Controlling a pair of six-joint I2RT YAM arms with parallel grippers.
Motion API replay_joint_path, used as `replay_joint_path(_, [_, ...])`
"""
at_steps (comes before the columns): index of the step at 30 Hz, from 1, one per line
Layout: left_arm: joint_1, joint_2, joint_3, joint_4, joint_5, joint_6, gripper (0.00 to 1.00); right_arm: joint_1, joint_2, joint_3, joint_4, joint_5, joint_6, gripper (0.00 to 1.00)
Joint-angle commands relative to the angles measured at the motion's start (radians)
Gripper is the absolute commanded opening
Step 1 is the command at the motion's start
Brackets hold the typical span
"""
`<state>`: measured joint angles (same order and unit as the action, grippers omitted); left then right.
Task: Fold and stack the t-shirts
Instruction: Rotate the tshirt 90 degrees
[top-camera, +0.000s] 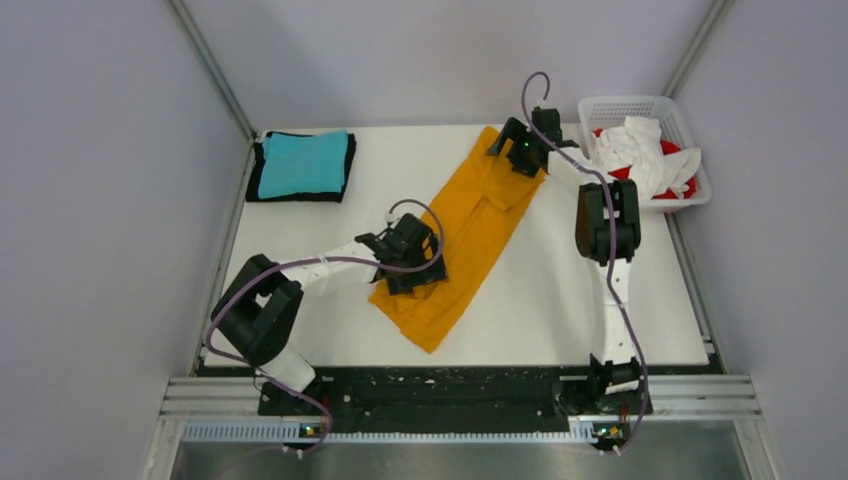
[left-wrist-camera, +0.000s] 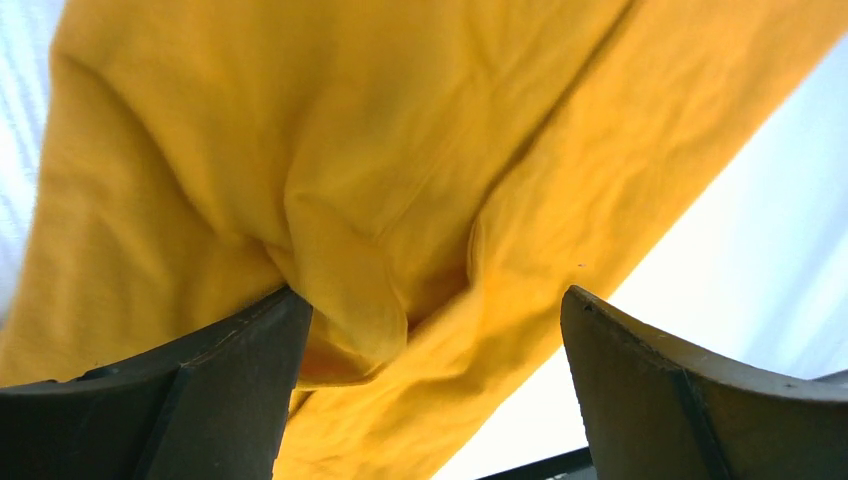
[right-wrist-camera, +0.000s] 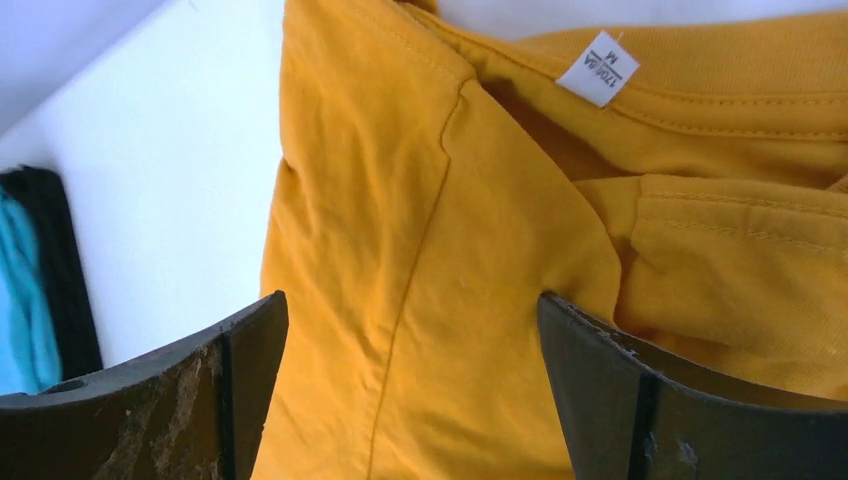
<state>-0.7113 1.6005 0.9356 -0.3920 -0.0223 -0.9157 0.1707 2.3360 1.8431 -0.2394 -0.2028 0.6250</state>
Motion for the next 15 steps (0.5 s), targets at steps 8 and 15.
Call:
replay_joint_path(8, [-0.147,0.071,0.09,-0.025,0.043,-0.134,0.99,0.093,0.456,0.61,-0.01,-0.033,0.076,0.94])
replay_joint_path(15, [-0.302,0.059,0.16,-0.004,0.076,-0.018,0.99,0.137,0.463,0.642,0.111,-0.039,0.071,0.94])
